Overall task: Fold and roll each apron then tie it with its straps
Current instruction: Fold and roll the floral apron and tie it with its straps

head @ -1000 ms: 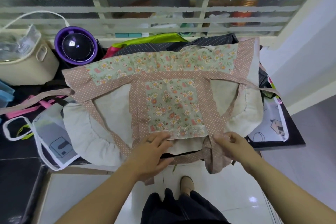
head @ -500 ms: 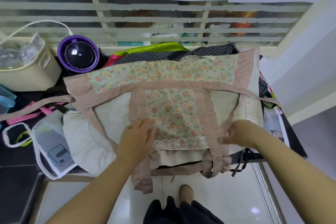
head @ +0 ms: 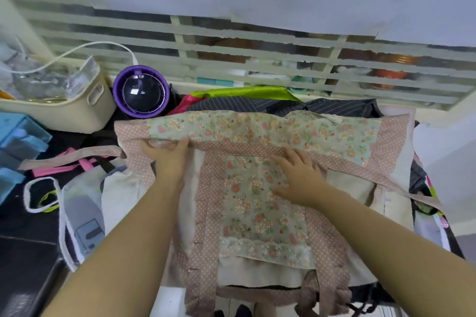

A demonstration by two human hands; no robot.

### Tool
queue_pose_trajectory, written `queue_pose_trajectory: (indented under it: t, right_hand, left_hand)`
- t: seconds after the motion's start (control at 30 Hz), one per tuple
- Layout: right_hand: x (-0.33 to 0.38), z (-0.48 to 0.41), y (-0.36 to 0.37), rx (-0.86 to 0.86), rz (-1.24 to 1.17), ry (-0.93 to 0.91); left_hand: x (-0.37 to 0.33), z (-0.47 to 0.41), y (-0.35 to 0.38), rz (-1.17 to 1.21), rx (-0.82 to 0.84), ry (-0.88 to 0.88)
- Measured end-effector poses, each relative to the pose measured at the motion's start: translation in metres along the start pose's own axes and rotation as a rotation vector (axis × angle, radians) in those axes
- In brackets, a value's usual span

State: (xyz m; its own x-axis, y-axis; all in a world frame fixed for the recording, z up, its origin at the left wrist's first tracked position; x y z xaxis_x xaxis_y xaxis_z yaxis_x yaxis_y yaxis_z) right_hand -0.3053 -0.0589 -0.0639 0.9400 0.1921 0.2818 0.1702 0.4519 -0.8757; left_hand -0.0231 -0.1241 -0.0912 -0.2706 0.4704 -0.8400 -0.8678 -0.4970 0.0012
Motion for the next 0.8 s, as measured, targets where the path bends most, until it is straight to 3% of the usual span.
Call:
queue_pose_trajectory:
  t: [0.17, 0.3, 0.43, 0.53, 0.67, 0.8]
  right_hand:
    - [-0.007, -0.008, 0.004, 0.054, 0.046, -0.023]
    - [-0.012, -0.019, -0.017, -0.087, 0.061, 0.025]
    - [-0.017, -0.029, -0.045, -0.287, 0.185, 0.041]
    - [-0.025, -0.043, -0.050, -0.224, 0.203, 0.054]
    - [-0.053, -0.052, -0.019, 0.115, 0.140, 0.110]
    - [-0.065, -0.050, -0.002, 0.229, 0.179, 0.128]
  left_hand:
    - [-0.005, -0.006, -0.007, 0.069, -0.140, -0.063]
    - [0.003, 0.000, -0.010, -0.030, -0.344, -0.135]
    - [0.001, 0.009, -0.012, 0.029, -0.487, -0.163]
    - [-0.004, 0.014, -0.016, 0.097, -0.583, -0.140]
    - [0.011, 0.001, -0.011, 0.058, -0.514, -0.296]
    - [0.037, -0.004, 0.029, 0.214, -0.103, -0.503]
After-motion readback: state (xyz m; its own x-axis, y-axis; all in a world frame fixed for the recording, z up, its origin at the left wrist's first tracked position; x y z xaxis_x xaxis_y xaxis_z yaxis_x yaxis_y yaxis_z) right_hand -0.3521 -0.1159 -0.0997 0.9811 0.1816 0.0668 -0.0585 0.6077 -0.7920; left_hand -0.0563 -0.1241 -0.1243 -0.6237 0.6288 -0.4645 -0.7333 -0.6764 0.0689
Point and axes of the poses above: each hand's wrist, its own z-axis away from the middle knuckle, its own y-axis out of the palm, x = y × z, the point moved 7 cm from there along -z, towards the middle knuckle, and after that the axes turned 12 degrees about -y, right-handed, at the moved point
